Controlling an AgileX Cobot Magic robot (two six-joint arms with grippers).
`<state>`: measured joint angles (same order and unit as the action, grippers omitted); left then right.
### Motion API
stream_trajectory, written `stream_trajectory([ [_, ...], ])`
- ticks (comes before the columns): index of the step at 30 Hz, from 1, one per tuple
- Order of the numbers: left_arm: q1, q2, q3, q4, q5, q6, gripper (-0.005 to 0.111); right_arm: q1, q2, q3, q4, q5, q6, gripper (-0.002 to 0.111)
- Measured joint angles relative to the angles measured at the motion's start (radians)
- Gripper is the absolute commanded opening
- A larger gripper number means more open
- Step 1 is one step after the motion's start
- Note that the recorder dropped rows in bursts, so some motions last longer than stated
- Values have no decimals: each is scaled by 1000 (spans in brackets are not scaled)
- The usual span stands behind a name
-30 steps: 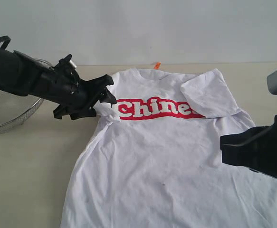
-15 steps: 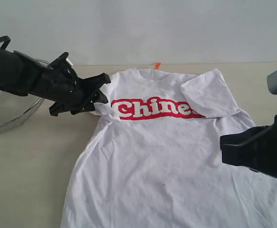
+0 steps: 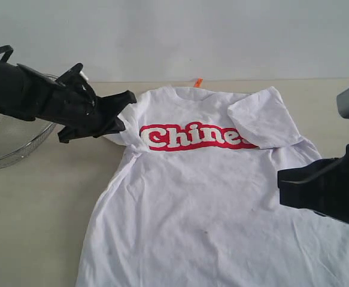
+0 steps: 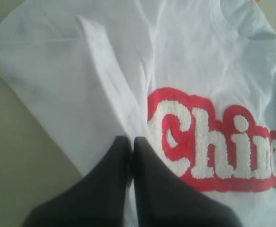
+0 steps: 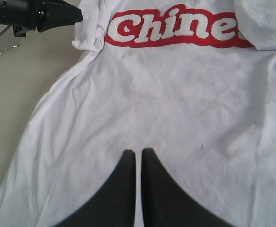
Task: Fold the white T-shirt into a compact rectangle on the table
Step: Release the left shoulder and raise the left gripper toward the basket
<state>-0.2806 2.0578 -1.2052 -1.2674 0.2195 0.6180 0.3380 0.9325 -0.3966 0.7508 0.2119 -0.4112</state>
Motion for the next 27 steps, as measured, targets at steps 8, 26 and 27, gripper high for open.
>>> stream_trajectory([
  [8, 4, -29, 0, 32, -3, 12, 4, 0, 0, 0, 0, 0, 0, 0],
  [26, 19, -86, -11, 115, 72, -59, 20, 0, 0, 0, 0, 0, -2, 0],
  [27, 19, -82, -9, 126, 83, -61, 25, 0, 0, 0, 0, 0, -2, 0],
])
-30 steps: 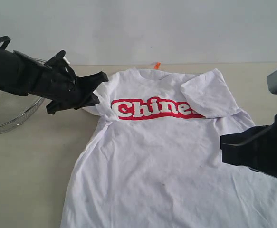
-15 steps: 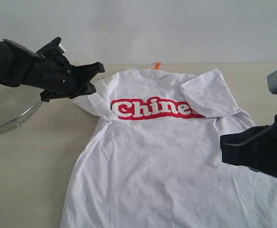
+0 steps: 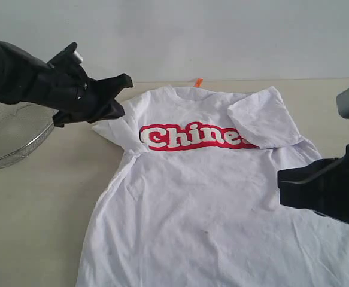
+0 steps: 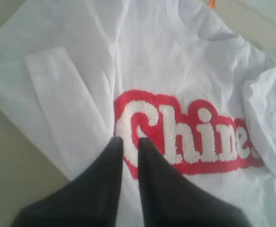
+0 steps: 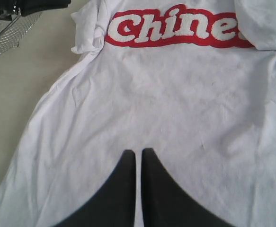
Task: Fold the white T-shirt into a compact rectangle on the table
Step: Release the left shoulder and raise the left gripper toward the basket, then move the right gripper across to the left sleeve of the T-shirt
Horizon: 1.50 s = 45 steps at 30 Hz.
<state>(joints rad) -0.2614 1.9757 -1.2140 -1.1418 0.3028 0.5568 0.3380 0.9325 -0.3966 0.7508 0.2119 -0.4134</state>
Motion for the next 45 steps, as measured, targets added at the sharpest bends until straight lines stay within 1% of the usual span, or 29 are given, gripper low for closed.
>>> stream_trajectory([
  [2, 0, 4, 4, 25, 21, -5, 43, 0, 0, 0, 0, -2, -5, 0],
  [3, 0, 4, 6, 35, 31, -9, 48, 0, 0, -2, 0, -2, -18, 2],
  [6, 16, 3, 10, 66, 67, -38, 46, 0, 99, -119, 0, 57, -53, 16],
  [8, 45, -11, 19, 125, 100, -72, 41, 0, 230, -246, 0, 106, -84, 29],
  [10, 77, -43, 44, 220, 117, -130, 32, 0, 376, -409, 0, 163, -114, 38],
  [12, 102, -84, 71, 299, 119, -168, 28, 0, 492, -557, 0, 240, -142, 38],
  [13, 112, -111, 83, 324, 121, -179, 28, 0, 541, -620, 0, 275, -146, 38],
  [14, 123, -154, 107, 352, 118, -189, 28, 0, 627, -731, -5, 339, -151, 38],
  [15, 131, -179, 123, 362, 118, -193, 28, 0, 673, -789, -11, 371, -153, 38],
  [16, 137, -226, 144, 374, 117, -196, 28, 0, 748, -886, -30, 422, -153, 38],
  [19, 137, -301, 182, 402, 111, -199, 28, 2, 857, -1021, -85, 471, -150, 38],
  [24, 137, -425, 259, 467, 107, -208, 28, 14, 1014, -1200, -178, 544, -112, 38],
  [26, 137, -484, 307, 493, 101, -215, 28, 45, 1109, -1310, -281, 582, -59, 38],
  [30, 137, -546, 364, 504, 88, -215, 28, 90, 1223, -1477, -384, 640, 10, 38],
  [37, 137, -590, 426, 506, 58, -215, 28, 117, 1413, -1753, -417, 740, 76, 38],
  [40, 137, -590, 442, 506, 53, -215, 28, 132, 1478, -1836, -426, 755, 86, 38],
  [45, 137, -591, 451, 518, 49, -215, 28, 179, 1540, -1887, -513, 750, 100, 38],
])
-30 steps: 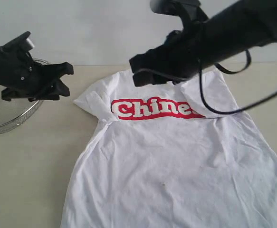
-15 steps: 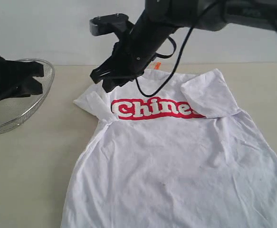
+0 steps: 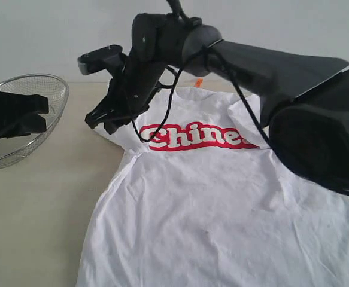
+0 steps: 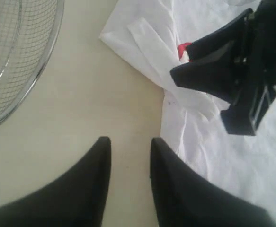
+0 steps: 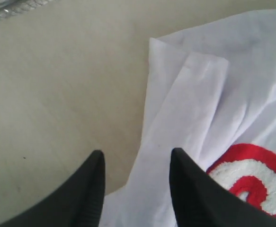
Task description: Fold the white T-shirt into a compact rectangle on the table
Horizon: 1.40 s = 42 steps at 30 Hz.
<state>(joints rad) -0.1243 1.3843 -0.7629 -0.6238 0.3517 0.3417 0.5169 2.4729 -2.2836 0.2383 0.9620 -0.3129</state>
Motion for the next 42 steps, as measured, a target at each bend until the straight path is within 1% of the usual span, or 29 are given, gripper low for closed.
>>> stream_trajectory([
  [6, 0, 0, 0, 2, -4, 0, 28, 18, 48, -4, -78, -7, 14, 38],
  [14, 0, 0, 0, 4, -6, 0, 28, 18, 54, -6, -113, -75, 22, 38],
  [24, 0, 0, 0, 4, -6, 0, 28, 18, 54, -6, -128, -82, 26, 38],
  [25, 0, 0, 0, 4, -8, 0, 28, 18, 54, -6, -120, -82, 26, 39],
  [29, 0, 0, 0, 4, -10, 0, 28, 21, 54, -6, -105, -82, 26, 55],
  [30, 0, 0, 0, 4, -10, 0, 28, 23, 54, -6, -105, -82, 26, 56],
  [40, 0, 0, 0, 6, -14, 7, 28, 31, 98, -6, -124, -86, 36, 55],
  [42, 0, 0, 0, 6, -14, 8, 28, 31, 102, -6, -131, -92, 41, 52],
])
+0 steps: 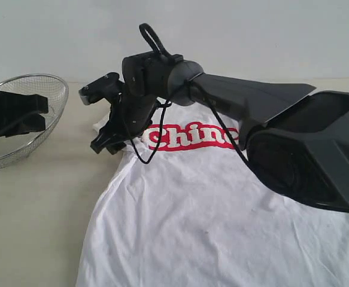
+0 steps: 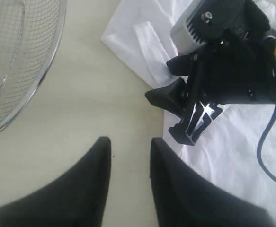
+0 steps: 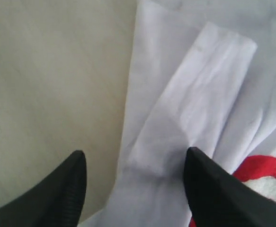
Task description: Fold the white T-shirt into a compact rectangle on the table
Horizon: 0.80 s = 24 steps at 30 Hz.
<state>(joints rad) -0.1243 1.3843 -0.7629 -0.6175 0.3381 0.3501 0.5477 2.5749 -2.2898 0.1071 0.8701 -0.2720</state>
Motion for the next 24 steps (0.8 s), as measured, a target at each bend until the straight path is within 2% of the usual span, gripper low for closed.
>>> stream_trajectory([
  [6, 0, 0, 0, 7, -2, 3, 28, 0, 0, 0, -9, -15, 6, 32],
  [15, 0, 0, 0, 9, -4, 3, 28, 0, 0, 0, -30, -20, 22, 17],
  [19, 0, 0, 0, 9, -4, 3, 28, 0, 0, 0, -44, -23, 42, 0],
  [24, 0, 0, 0, 11, -4, 3, 28, 0, 0, 0, -57, -25, 69, 0],
])
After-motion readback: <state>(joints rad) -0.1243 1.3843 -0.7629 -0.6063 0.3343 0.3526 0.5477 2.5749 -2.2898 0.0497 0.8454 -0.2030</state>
